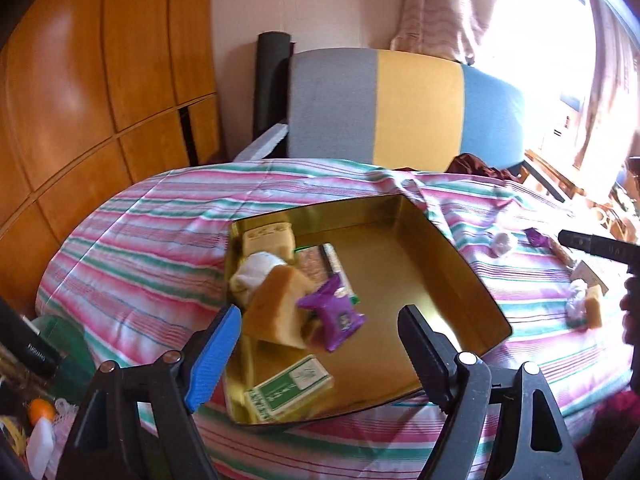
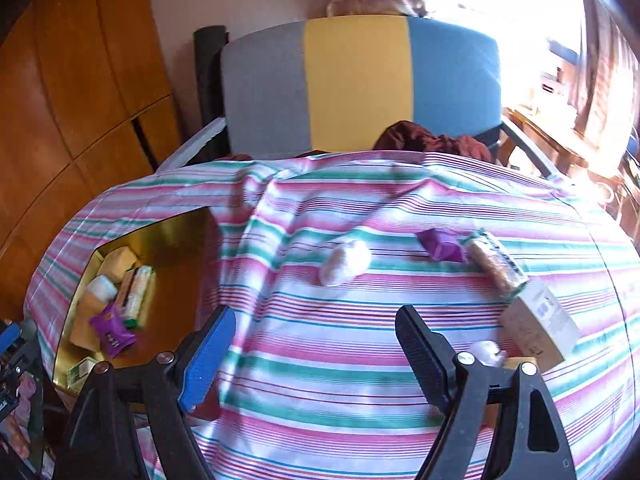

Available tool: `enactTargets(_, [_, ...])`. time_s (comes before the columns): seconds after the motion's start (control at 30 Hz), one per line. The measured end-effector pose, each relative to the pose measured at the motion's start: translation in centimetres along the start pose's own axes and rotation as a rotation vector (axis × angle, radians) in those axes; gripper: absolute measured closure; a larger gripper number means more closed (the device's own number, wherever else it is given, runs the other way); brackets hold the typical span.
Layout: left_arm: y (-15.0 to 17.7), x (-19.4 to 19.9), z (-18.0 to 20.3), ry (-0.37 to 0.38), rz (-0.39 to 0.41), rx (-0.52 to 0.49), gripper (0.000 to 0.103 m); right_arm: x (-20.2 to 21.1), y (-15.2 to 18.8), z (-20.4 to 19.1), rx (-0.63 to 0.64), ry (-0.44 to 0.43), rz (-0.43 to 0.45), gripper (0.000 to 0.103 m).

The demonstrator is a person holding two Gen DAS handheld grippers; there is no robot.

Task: Organize objects
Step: 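Move the left tool to the white plastic-wrapped bundle and grasp it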

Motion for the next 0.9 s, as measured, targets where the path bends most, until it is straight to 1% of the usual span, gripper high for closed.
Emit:
enactTargets(0.23, [-1.1,-1.0,5.3,0.081,-0.013,-0.092,0.020,1.2,-1.3,13.6,-0.230,0.129,0.026,0.019])
enactTargets(0.37, [-1.6,-1.4,8.8,0.133,-0.023,-0.148,0.020,0.4,-1.4,19.1,-0.326,0.162,0.012,0.018])
enactTargets(0.5, [-2.5,-2.0,12.2,0.195,-0.048,-0.178,0.020,-1.5,-1.1,22.5,-0.397,0.160,-0.022,0.018])
enactTargets(0.6, [-3.3,-2.8,14.8,0.228,-0.067,-0.204,0.020,-2.7,-0.7,24.2,-0.447,0.152,-0.023,0.018])
enactTargets(0.73, [-4.4,-4.5,18.3,0.260,-0.093,-0.252,0.020,-3.3,0.1,25.0,-0.487,0.128,-0.021,0.018])
enactTargets(0.83, [-5.2,-6.2,20.9,0.298,-0.132,-0.259,0.020,-2.7,-0.2,25.1,-0.502,0.104,0.006,0.018])
enactTargets(0.9, [-5.7,-7.4,22.5,0.309,-0.152,-0.265,0.021,-2.4,-0.3,25.0,-0.508,0.099,0.017,0.018])
Point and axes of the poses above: each gripper's, at about its wrist camera, not at the fingertips, and x roughly against the way its jaws point, z to its right, y to its underside, the point moved 9 cm from there along -x, roughly the way its jaws point, and after that the axes turned 4 degrees about -z, right-handed, at the moved point
